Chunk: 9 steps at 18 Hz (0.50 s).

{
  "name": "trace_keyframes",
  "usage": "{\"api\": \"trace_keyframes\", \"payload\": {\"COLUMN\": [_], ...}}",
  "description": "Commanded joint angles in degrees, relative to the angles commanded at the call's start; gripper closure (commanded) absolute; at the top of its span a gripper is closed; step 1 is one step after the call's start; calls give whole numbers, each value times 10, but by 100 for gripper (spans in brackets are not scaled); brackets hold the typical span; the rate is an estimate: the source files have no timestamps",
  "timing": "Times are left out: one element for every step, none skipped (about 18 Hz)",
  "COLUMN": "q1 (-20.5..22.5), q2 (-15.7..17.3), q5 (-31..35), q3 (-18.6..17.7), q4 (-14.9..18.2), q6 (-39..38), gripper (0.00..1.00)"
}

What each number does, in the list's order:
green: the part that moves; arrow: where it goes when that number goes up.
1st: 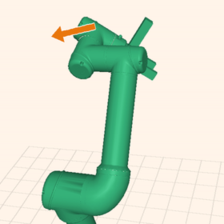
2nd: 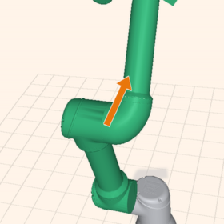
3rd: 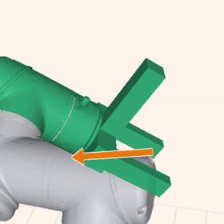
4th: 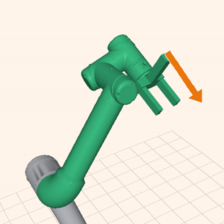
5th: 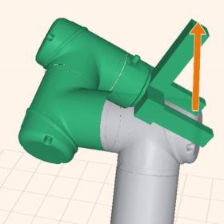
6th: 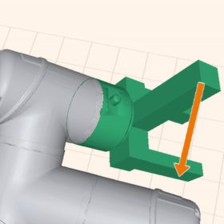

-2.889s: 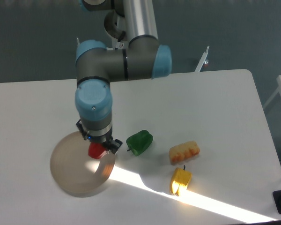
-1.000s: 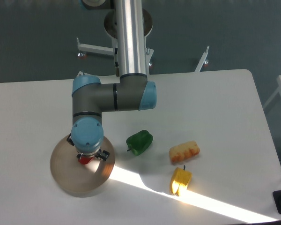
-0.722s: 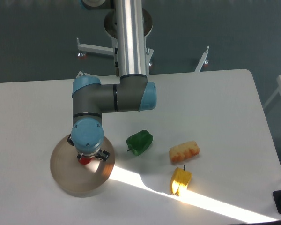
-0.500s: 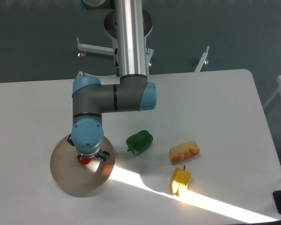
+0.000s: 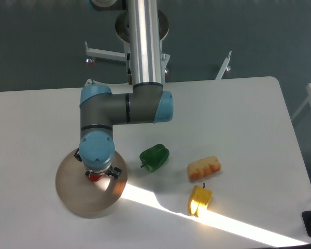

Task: Place the red pepper on the plate
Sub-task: 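Hold the red pepper on the plate with the gripper, then open the gripper and lift away from the red pepper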

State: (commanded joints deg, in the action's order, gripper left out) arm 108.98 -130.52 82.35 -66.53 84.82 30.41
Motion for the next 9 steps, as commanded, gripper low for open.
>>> {"api": "trace_keyframes", "payload": {"q1": [0,1,0,0,0,0,0,0,0], "q2": [0,1,2,3,4,4,6,8,9], "q5": [-1,-1,-1,-2,-3,-3,-4,-4,-4], "q3": [0,0,1,1,1,1,1,1,1], "q4": [0,0,0,0,1,0,1,1,1], "q6": [0,0,0,0,0,0,0,0,0], "gripper": [20,15,12,11,9,8,6,4,2]}}
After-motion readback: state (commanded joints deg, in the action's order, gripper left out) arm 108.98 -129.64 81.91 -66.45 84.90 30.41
